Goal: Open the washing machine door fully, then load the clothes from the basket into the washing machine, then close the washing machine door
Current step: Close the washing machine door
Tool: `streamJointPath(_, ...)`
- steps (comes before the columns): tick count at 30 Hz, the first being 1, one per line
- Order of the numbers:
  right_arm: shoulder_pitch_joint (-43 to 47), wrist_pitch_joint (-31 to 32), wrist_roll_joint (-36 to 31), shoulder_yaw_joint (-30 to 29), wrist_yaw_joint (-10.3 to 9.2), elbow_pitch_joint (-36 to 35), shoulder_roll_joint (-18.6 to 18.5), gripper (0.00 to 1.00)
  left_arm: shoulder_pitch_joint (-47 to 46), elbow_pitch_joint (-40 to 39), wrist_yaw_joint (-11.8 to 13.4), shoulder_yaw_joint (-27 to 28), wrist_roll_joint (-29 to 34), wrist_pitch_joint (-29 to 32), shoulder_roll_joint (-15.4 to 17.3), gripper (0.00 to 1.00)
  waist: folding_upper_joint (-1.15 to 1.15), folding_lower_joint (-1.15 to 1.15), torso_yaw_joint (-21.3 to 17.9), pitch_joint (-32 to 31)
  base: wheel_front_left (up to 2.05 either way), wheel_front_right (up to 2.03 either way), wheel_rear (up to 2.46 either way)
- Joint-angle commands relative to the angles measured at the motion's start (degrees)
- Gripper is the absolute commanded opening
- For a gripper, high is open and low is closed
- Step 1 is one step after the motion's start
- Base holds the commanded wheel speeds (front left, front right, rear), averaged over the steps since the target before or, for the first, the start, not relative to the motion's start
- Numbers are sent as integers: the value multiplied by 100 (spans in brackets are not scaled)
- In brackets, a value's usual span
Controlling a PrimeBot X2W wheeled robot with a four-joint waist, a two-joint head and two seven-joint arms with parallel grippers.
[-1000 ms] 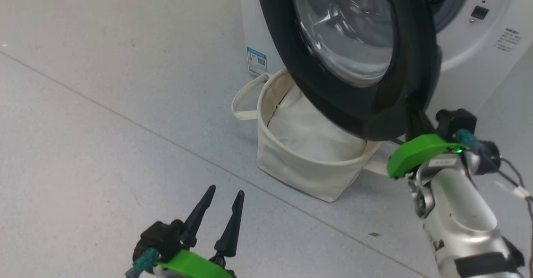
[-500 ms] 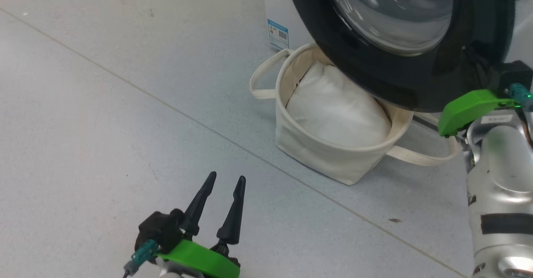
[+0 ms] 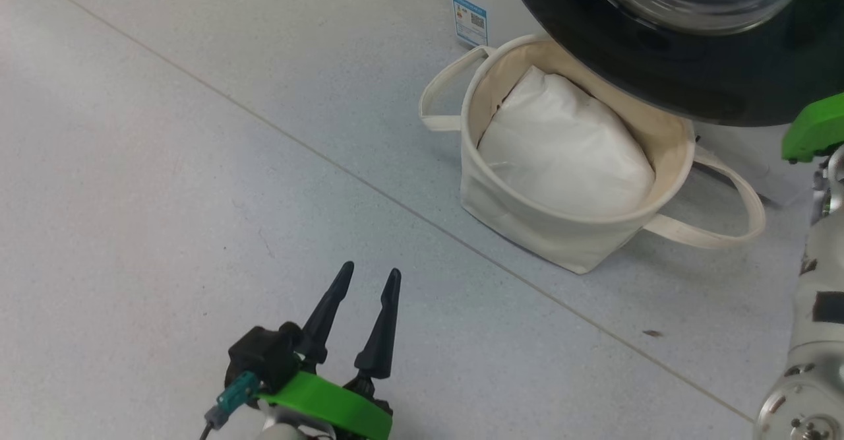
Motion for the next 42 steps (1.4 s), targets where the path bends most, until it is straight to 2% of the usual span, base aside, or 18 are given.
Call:
streamJointPath(1,-367,-71,-55,46,-2,-204,-40,0,-197,-224,28,128,-43,-68,22,100,0,-1,16,50,0,0,0)
streamJointPath(16,-1556,-71,-359,-141,-2,-62,-559,0,-400,-528,263,-36,-299,-68,22,100,0,-1,132,820,0,0,0)
streamJointPath(21,-1699,-71,-300,-142,-2,-49,-572,0,-440,-543,305,-79,-359,-68,22,100,0,-1,145,870,0,0,0)
streamJointPath(26,-1419,-71,-63,40,-2,-33,-421,0,-472,-432,265,-81,-344,-68,22,100,0,-1,130,623,0,0,0)
streamJointPath(29,-1108,-71,425,661,-2,44,-303,0,-454,-330,239,-9,-361,-68,22,100,0,-1,40,388,0,0,0)
streamJointPath(30,-1108,-71,425,661,-2,44,-303,0,-454,-330,239,-9,-361,-68,22,100,0,-1,40,388,0,0,0)
streamJointPath(35,-261,-71,1433,1805,-2,-234,-170,0,-408,-95,105,147,-143,-68,22,100,0,-1,-272,-112,0,0,0)
streamJointPath(37,157,-71,1891,2322,-2,-452,-126,0,-379,-52,17,217,28,-68,22,100,0,-1,-432,-329,0,0,0)
streamJointPath(38,596,-71,2491,2960,-2,-760,-115,0,-316,-49,-60,302,149,-68,22,100,0,-1,-598,-526,0,0,0)
streamJointPath(42,1637,-71,3420,4071,-2,-1525,-385,0,-141,-11,-197,413,309,-68,22,100,0,-1,-917,-888,0,0,0)
